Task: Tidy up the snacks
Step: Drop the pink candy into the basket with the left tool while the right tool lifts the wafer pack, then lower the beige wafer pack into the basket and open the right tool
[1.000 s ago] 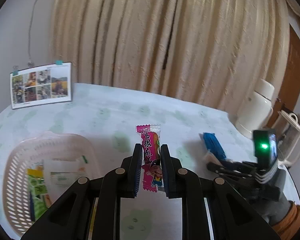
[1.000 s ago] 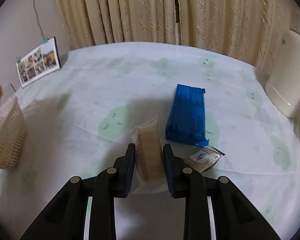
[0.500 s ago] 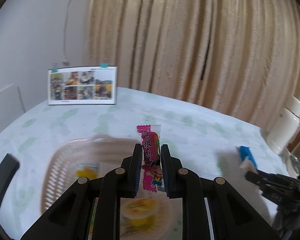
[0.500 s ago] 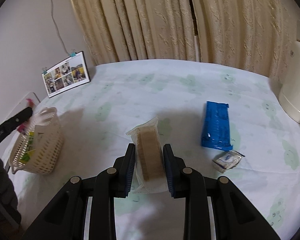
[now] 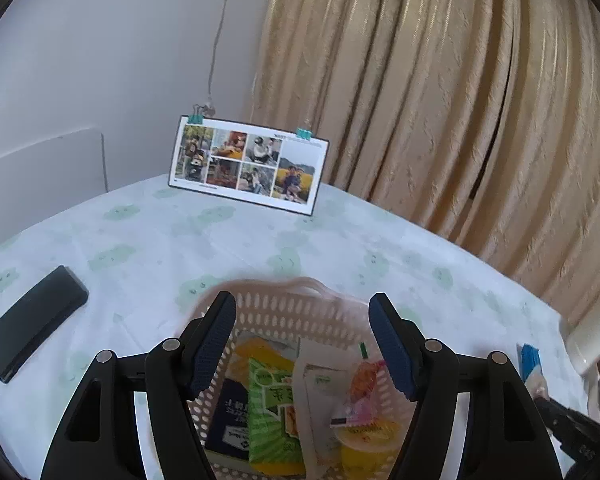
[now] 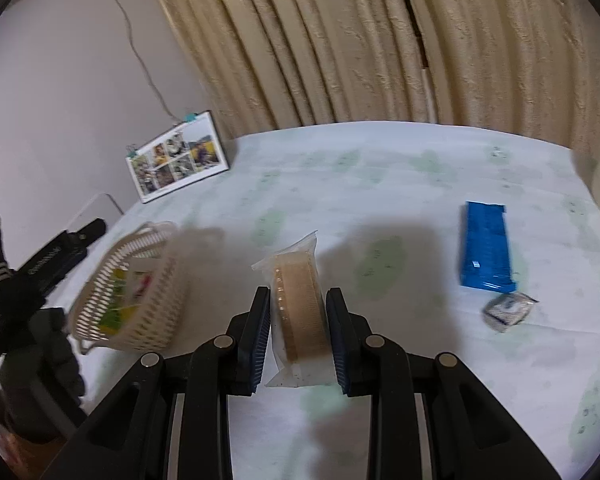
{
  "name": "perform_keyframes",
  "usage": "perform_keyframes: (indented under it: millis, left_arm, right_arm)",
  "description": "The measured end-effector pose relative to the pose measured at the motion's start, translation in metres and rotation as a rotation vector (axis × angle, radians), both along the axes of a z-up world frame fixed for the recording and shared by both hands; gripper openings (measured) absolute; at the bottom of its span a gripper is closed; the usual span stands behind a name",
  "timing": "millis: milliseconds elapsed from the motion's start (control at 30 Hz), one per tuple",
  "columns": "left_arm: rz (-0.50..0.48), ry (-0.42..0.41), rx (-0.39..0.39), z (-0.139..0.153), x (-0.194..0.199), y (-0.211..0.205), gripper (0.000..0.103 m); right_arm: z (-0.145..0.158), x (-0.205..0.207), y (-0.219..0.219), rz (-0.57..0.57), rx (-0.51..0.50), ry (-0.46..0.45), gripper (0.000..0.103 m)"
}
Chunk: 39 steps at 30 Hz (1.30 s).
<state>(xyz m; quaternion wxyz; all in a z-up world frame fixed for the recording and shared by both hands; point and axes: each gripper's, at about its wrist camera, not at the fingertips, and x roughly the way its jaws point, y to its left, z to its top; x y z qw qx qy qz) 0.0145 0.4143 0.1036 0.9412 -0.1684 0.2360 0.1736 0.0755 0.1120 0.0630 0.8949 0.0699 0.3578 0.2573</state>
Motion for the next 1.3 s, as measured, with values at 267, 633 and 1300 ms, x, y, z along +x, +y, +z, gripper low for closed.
perform_keyframes:
  millis: [267, 633, 1300]
  left_arm:
    - [0.066, -0.047, 0.025, 0.008, -0.010, 0.008, 0.070]
    - [0.132, -0.081, -0.004, 0.011, -0.020, 0.023, 0.070]
    - [0.115, -0.098, -0.011, 0.012, -0.023, 0.023, 0.070]
  right_arm:
    - [0.019, -0.013, 0.044, 0.115, 0.070, -0.008, 0.026]
    - [0.028, -0.012, 0.113, 0.224, 0.127, 0.010, 0.026]
    - [0.007, 0.006, 0.132, 0.217, 0.174, 0.081, 0.037]
